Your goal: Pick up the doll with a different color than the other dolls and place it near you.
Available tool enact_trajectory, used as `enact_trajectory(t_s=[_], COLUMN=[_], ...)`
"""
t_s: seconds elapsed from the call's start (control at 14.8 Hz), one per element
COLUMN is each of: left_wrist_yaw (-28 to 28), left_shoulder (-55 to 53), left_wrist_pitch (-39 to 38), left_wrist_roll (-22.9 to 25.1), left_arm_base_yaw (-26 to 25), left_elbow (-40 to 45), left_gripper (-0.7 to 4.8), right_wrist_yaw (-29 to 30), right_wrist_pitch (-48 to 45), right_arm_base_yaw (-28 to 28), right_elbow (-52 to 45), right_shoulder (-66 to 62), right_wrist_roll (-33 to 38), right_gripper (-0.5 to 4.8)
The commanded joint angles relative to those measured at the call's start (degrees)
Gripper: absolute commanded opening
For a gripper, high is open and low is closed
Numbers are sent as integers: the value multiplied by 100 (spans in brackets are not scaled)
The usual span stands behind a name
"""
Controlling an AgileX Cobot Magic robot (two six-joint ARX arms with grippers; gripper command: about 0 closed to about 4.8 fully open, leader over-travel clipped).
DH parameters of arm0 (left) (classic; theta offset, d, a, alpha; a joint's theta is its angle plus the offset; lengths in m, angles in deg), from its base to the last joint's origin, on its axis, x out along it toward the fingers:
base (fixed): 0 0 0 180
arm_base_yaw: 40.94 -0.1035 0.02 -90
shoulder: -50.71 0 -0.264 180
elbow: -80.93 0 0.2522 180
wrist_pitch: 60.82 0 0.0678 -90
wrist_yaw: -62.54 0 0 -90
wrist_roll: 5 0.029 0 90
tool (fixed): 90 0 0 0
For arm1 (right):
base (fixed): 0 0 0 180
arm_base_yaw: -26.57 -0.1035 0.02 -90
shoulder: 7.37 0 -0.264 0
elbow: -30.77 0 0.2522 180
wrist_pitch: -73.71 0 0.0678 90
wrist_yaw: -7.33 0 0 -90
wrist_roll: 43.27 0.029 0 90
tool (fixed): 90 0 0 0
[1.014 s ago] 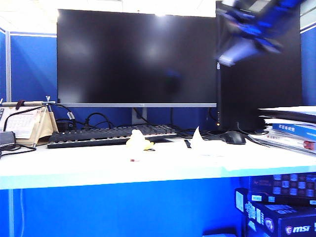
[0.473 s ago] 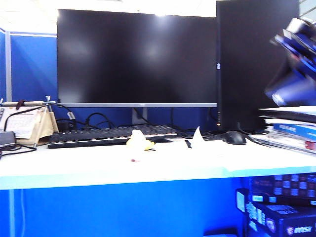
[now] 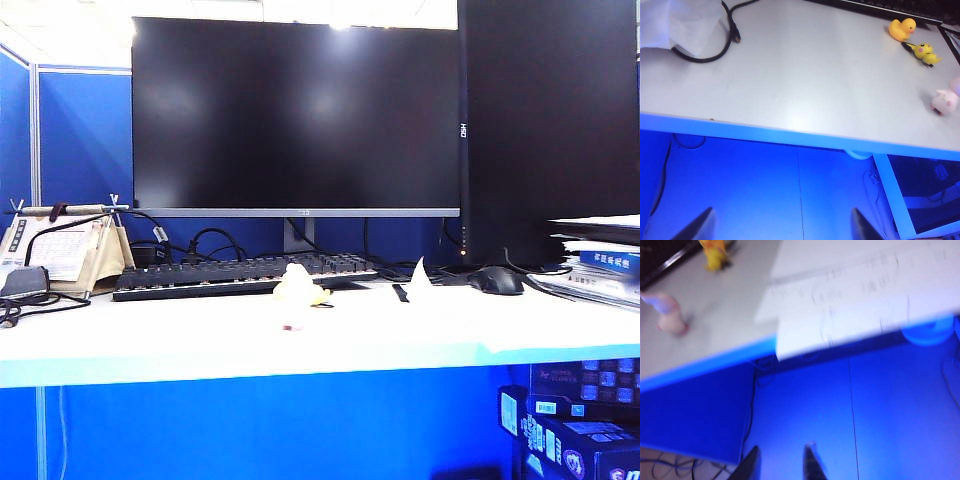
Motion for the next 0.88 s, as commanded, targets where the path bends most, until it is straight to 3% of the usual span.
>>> enact_trajectory(t_s=[0.07, 0.88], left_wrist_yaw=[-2, -2], left_shoulder=[-2, -2], left_wrist_pitch=[74, 74], left_wrist_roll=[-4, -4], left_arm_base_yaw=[-2, -2], left_elbow=[-13, -13], left_gripper=[350, 350], right_wrist_yaw=[-48, -505], right_wrist_pitch=[-225, -186], right_arm_base_yaw=[-4, 22], right_elbow=[-372, -599], right_shoulder=[70, 70], right_wrist_roll=[96, 234], right_gripper=[116, 116])
